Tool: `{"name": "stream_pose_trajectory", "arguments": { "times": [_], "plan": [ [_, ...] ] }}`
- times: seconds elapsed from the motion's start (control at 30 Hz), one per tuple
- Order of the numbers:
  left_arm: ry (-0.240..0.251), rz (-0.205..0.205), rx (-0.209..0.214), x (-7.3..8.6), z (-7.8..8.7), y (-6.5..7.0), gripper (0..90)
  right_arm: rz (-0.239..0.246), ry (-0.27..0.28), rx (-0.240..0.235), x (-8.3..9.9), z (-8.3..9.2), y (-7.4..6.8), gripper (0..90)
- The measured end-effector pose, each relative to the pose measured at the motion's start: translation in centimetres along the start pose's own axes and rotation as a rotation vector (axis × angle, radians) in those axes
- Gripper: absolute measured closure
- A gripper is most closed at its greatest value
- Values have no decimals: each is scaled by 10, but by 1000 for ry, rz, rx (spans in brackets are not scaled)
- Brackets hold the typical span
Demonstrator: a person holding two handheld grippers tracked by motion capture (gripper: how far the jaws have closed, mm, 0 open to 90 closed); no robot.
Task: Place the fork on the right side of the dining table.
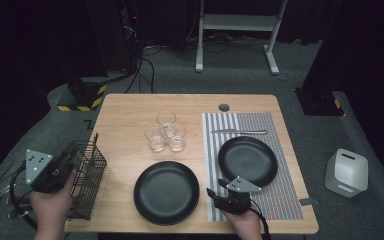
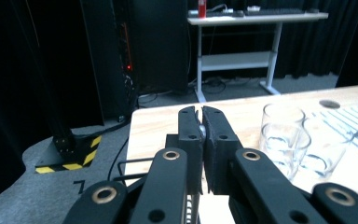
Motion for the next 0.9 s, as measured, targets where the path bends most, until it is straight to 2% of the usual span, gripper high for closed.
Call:
{"name": "stream_pose_trajectory", "arguments": {
  "times": [0.2,0.33,0.53,0.9],
  "plan": [
    [59,6,16,-5,6,-2,865,7,-4,3,0,-2,-1,419],
    [75,2,28,-6,8,-2,866,10,-5,2,1,-2,-2,419],
    [112,6,29,-10,11,-3,866,12,-1,4,1,-2,-2,419],
    [152,-5,14,-19,14,-5,866,14,0,6,2,-2,-2,420]
  ]
}}
Point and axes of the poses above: each handheld gripper's, and its own axes: z roughly backward along the jaws, x roughly out of its underside, y roughly to its right, the point moved 5 cm from there along -z, roughly forward along the jaws, and after that the axes turned 2 degrees about -y, right-handed, at the moved point
